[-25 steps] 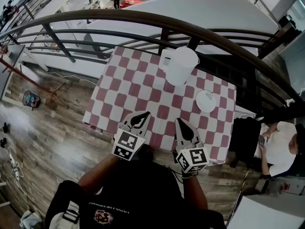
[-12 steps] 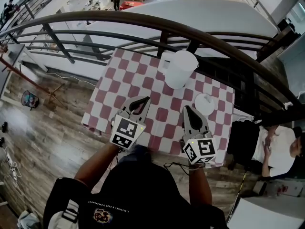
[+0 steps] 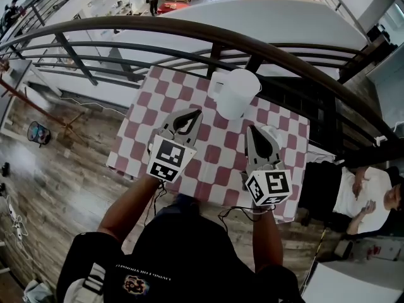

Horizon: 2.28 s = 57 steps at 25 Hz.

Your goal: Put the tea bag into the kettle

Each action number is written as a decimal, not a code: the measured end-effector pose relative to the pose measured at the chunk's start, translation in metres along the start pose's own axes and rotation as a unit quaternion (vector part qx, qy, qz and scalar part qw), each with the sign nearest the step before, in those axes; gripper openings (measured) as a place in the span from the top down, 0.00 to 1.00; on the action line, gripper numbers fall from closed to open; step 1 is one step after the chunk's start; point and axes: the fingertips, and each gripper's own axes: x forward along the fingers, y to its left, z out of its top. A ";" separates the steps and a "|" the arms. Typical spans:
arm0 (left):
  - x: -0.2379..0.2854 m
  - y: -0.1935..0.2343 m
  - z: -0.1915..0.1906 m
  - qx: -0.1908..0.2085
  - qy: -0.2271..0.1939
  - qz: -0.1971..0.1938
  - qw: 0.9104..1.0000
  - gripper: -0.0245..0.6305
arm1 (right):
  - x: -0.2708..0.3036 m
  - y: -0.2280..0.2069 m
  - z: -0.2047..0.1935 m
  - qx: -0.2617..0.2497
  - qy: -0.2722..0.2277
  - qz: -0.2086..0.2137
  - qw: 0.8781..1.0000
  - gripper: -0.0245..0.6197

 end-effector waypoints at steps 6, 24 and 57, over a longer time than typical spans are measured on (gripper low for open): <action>0.029 0.003 0.003 0.019 -0.009 -0.008 1.000 0.96 | 0.023 -0.015 0.009 -0.004 -0.013 0.000 1.000 0.94; 0.112 0.034 -0.065 0.017 0.052 -0.003 0.999 0.96 | 0.099 -0.057 -0.104 0.030 0.056 -0.015 0.998 0.94; 0.230 0.082 -0.051 -0.014 0.090 0.006 0.996 0.96 | 0.160 -0.165 -0.082 0.036 0.058 -0.091 0.993 0.94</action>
